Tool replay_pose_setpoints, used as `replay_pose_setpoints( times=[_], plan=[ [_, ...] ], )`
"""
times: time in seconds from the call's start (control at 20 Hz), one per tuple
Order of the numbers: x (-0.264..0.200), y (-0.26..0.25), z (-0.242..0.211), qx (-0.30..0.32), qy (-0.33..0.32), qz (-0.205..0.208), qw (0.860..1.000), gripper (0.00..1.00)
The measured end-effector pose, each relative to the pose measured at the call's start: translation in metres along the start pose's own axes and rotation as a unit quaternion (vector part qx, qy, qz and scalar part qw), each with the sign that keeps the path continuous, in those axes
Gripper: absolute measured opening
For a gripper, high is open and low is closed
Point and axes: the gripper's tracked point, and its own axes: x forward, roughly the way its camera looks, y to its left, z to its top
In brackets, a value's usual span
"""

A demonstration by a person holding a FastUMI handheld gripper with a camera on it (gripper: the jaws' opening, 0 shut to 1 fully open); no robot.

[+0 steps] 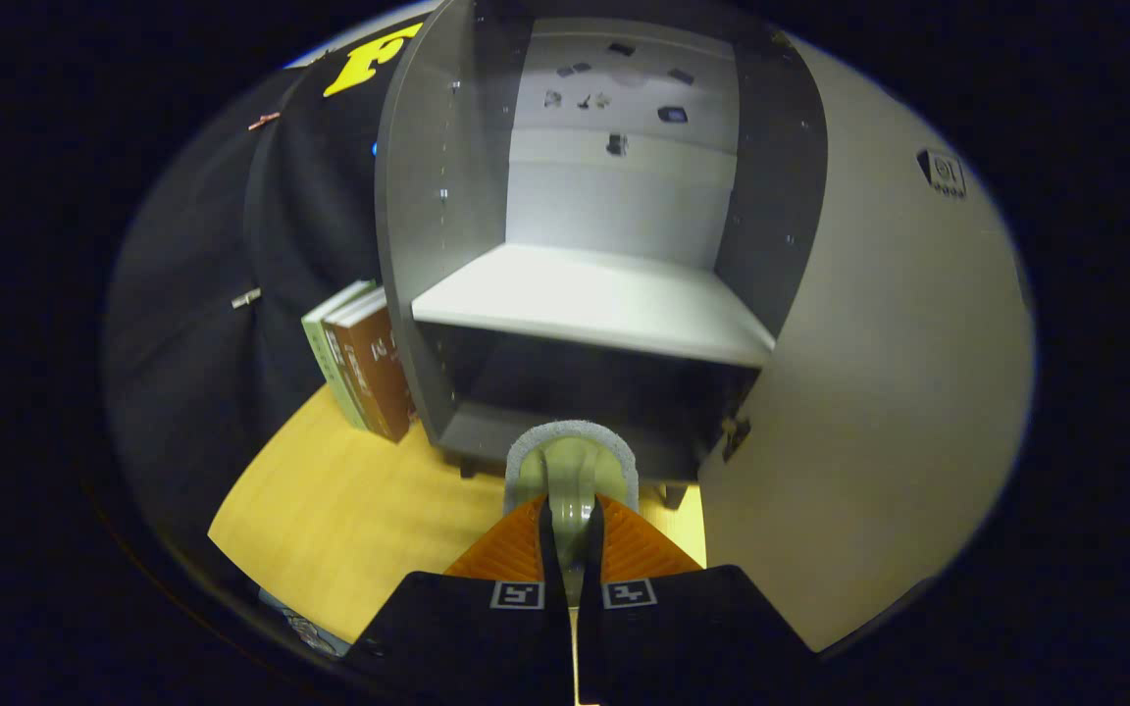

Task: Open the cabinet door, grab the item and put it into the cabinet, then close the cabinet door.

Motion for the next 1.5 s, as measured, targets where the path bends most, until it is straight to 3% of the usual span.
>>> replay_pose_setpoints(
  times=[0.25, 0.6, 0.9, 1.5],
  plan=[
    [0.028, -0.010, 0.096, 0.009, -0.081, -0.010, 0.997, 0.07],
    [0.104, -0.024, 0.159, 0.037, -0.101, -0.011, 0.994, 0.06],
    [0.169, -0.033, 0.175, 0.052, -0.092, -0.015, 0.994, 0.07],
    [0.200, -0.039, 0.195, 0.062, -0.117, -0.020, 0.991, 0.10]
  ],
)
